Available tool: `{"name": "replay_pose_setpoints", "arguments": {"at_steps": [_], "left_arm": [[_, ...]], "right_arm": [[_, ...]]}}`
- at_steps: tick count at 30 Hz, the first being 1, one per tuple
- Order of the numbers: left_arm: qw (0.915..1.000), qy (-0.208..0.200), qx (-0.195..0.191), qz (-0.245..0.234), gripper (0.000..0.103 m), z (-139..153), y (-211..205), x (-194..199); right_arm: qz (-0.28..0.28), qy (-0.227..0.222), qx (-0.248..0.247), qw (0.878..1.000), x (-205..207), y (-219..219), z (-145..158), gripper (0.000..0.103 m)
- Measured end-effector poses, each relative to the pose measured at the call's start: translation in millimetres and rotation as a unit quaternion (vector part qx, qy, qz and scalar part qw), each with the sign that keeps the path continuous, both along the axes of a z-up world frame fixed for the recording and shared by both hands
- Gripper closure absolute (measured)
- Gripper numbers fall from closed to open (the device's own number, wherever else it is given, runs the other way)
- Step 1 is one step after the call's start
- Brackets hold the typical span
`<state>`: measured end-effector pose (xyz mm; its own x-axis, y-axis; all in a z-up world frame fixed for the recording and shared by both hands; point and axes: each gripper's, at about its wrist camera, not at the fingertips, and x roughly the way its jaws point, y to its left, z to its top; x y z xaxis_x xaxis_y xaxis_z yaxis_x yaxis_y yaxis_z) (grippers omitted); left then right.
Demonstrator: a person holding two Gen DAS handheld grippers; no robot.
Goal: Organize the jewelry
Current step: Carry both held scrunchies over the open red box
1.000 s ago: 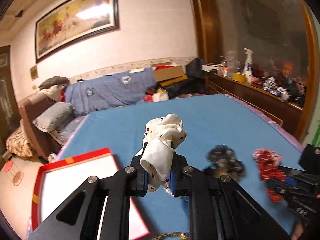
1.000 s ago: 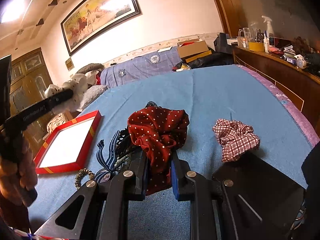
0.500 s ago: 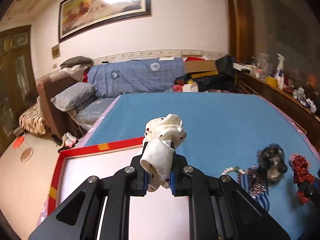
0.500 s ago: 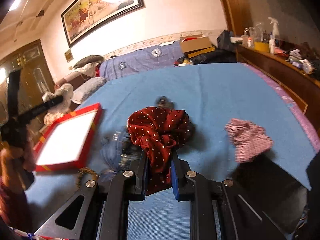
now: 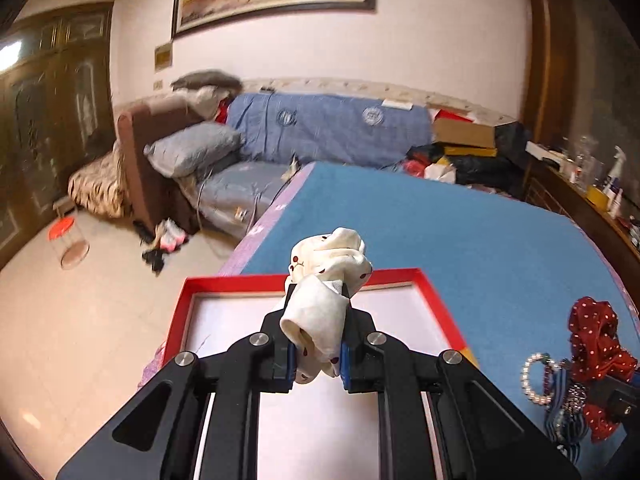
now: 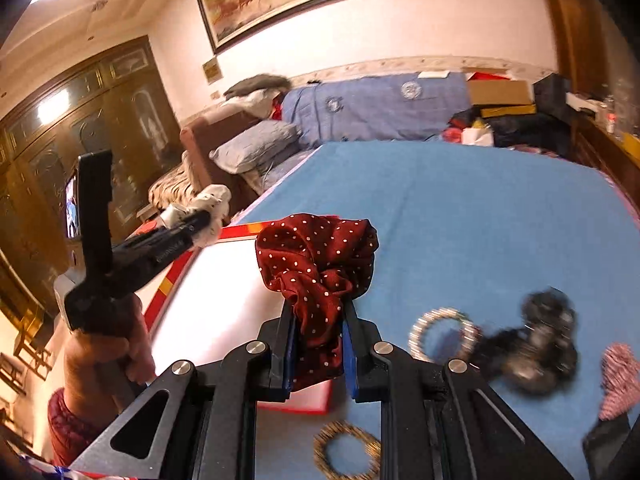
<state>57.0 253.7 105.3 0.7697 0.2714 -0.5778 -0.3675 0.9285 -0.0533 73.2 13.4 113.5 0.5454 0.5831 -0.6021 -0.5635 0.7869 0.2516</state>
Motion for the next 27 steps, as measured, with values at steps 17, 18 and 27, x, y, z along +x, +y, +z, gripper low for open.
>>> {"name": "replay_pose_setpoints", "arguments": {"at_steps": [17,18,27], "left_arm": [[0.9947,0.060,-0.060,0.058,0.088,-39,50,19],[0.9939,0.065,-0.064,0.061,0.088,-41,53,20],[0.9891,0.091,-0.085,0.079,0.088,-52,61,28]], "right_arm": [[0.025,0.079,-0.024,0.996,78,113,-34,0.080],[0.023,0.085,-0.025,0.996,84,117,-37,0.080],[0.009,0.107,-0.056,0.993,117,149,-63,0.080]]}}
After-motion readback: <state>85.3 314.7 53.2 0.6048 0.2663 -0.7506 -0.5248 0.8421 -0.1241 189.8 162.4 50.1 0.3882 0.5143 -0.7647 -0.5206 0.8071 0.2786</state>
